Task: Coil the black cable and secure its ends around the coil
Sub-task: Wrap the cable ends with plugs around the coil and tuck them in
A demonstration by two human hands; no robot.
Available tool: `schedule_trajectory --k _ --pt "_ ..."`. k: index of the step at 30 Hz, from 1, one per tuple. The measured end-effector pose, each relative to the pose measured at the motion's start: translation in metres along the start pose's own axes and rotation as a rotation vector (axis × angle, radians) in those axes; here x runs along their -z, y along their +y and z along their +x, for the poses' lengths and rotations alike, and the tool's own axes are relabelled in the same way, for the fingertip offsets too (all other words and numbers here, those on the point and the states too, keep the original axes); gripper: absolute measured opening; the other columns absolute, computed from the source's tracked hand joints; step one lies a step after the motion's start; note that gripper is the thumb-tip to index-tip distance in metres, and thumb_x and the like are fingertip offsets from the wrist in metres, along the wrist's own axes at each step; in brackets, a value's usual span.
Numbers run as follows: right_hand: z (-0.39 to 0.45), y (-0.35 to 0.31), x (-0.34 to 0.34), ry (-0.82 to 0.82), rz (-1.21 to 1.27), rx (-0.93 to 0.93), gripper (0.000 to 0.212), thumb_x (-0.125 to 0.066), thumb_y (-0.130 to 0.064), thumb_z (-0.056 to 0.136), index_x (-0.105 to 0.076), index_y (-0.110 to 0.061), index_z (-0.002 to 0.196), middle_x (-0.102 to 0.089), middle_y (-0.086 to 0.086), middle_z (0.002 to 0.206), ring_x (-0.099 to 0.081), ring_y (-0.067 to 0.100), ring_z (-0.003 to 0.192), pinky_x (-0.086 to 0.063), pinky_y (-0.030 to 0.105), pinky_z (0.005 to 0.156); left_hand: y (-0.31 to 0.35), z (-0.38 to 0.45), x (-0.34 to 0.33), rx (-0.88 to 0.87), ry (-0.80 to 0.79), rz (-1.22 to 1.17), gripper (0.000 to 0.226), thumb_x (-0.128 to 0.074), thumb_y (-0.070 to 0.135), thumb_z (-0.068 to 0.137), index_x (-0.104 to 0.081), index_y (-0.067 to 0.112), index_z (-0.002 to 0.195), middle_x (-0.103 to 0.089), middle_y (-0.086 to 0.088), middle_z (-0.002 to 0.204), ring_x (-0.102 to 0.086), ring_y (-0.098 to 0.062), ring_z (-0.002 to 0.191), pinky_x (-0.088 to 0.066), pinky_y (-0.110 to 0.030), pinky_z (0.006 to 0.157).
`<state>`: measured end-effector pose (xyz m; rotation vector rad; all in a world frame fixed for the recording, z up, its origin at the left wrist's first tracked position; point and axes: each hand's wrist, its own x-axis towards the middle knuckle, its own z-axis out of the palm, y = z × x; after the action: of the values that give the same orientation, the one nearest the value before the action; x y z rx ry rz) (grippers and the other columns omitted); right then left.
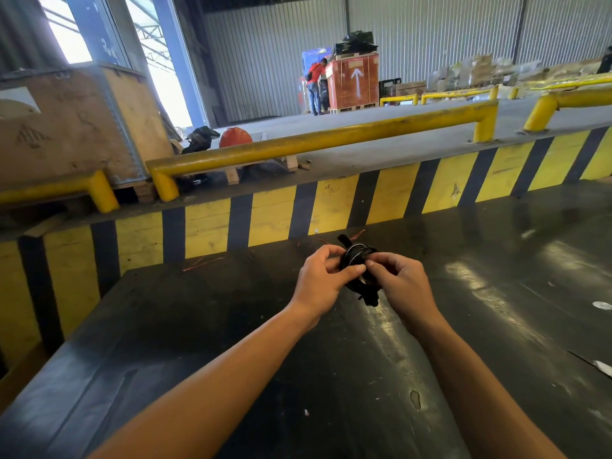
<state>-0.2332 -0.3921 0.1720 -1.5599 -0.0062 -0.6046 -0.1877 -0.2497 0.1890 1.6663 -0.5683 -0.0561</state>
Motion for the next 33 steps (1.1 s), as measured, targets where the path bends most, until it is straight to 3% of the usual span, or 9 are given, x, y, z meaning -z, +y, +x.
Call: schedule_trajectory --k 6,9,14,17,20,23,26,29,33 --pt "0.001 -0.006 0.014 -0.065 0.221 -0.08 0.016 -0.068 -0.005 0.081 -0.058 -0.013 0.073 -0.069 -0.002 0.06 -0.066 0.012 0.058 -0.054 0.021 0.054 0.01 0.001 -0.001 -0.015 0.019 -0.063 0.05 -0.068 0.004 0.084 -0.046 0.012 0.128 -0.066 0.008 0.108 -0.067 0.001 0.094 -0.054 -0.018 0.077" --pt "0.001 -0.009 0.019 -0.068 0.254 -0.085 0.017 -0.07 -0.007 0.081 -0.057 -0.014 0.071 -0.065 -0.003 0.054 -0.063 0.009 0.05 -0.052 0.02 0.05 0.01 0.0 -0.001 -0.036 -0.011 -0.023 0.05 -0.067 0.003 0.085 -0.046 0.02 0.127 -0.064 0.014 0.109 -0.066 -0.004 0.098 -0.054 -0.02 0.081" --pt "0.002 -0.013 0.029 -0.145 0.396 -0.188 0.008 -0.069 -0.014 0.077 -0.076 -0.016 0.074 -0.07 -0.002 0.063 -0.063 0.005 0.054 -0.053 0.015 0.053 0.012 0.0 0.0 -0.077 -0.09 0.068 0.053 -0.066 0.003 0.085 -0.048 0.016 0.133 -0.063 -0.002 0.127 -0.066 -0.015 0.104 -0.054 -0.025 0.086" --pt "0.001 -0.013 0.036 -0.241 0.477 -0.197 0.02 -0.073 -0.014 0.066 -0.076 -0.014 0.086 -0.076 0.005 0.079 -0.07 0.011 0.071 -0.055 0.017 0.063 0.014 0.001 0.002 -0.098 -0.103 0.125 0.052 -0.066 0.001 0.085 -0.05 0.014 0.133 -0.062 -0.006 0.127 -0.066 -0.017 0.106 -0.054 -0.025 0.087" --pt "0.0 -0.013 0.039 -0.272 0.261 -0.109 0.025 -0.076 -0.01 0.067 -0.073 -0.016 0.091 -0.076 0.005 0.084 -0.072 0.017 0.081 -0.056 0.02 0.068 0.013 0.001 0.005 -0.14 -0.105 0.218 0.052 -0.068 0.002 0.084 -0.052 0.014 0.131 -0.063 -0.007 0.126 -0.064 -0.016 0.109 -0.053 -0.028 0.092" --pt "-0.001 -0.012 0.035 -0.177 -0.143 0.089 0.007 -0.071 -0.013 0.08 -0.071 -0.019 0.084 -0.07 0.002 0.066 -0.064 0.008 0.059 -0.052 0.018 0.056 0.011 -0.001 0.005 -0.188 -0.135 0.328 0.05 -0.07 0.002 0.082 -0.056 0.013 0.129 -0.067 -0.007 0.12 -0.064 -0.015 0.108 -0.052 -0.032 0.094" --pt "-0.002 -0.006 0.033 -0.107 -0.379 0.269 0.005 -0.074 -0.02 0.078 -0.071 -0.022 0.082 -0.062 -0.002 0.07 -0.053 0.002 0.058 -0.041 0.012 0.053 0.007 -0.007 0.007 -0.254 -0.182 0.438 0.046 -0.07 0.003 0.082 -0.059 0.015 0.125 -0.069 -0.004 0.113 -0.065 -0.012 0.104 -0.054 -0.029 0.089" --pt "-0.007 0.001 0.033 -0.121 -0.393 0.288 0.008 -0.076 -0.021 0.075 -0.072 -0.025 0.081 -0.06 -0.002 0.083 -0.052 0.005 0.062 -0.042 0.014 0.055 0.003 -0.012 0.012 -0.252 -0.253 0.47 0.04 -0.069 0.006 0.083 -0.061 0.017 0.121 -0.071 -0.004 0.107 -0.068 -0.014 0.097 -0.058 -0.032 0.081" --pt "-0.015 0.013 0.031 -0.189 -0.268 0.244 0.011 -0.076 -0.016 0.074 -0.071 -0.025 0.077 -0.066 -0.002 0.094 -0.055 0.006 0.062 -0.047 0.018 0.058 -0.002 -0.018 0.018 -0.192 -0.362 0.494 0.037 -0.068 0.005 0.084 -0.061 0.017 0.119 -0.07 -0.005 0.107 -0.068 -0.014 0.098 -0.057 -0.037 0.085"
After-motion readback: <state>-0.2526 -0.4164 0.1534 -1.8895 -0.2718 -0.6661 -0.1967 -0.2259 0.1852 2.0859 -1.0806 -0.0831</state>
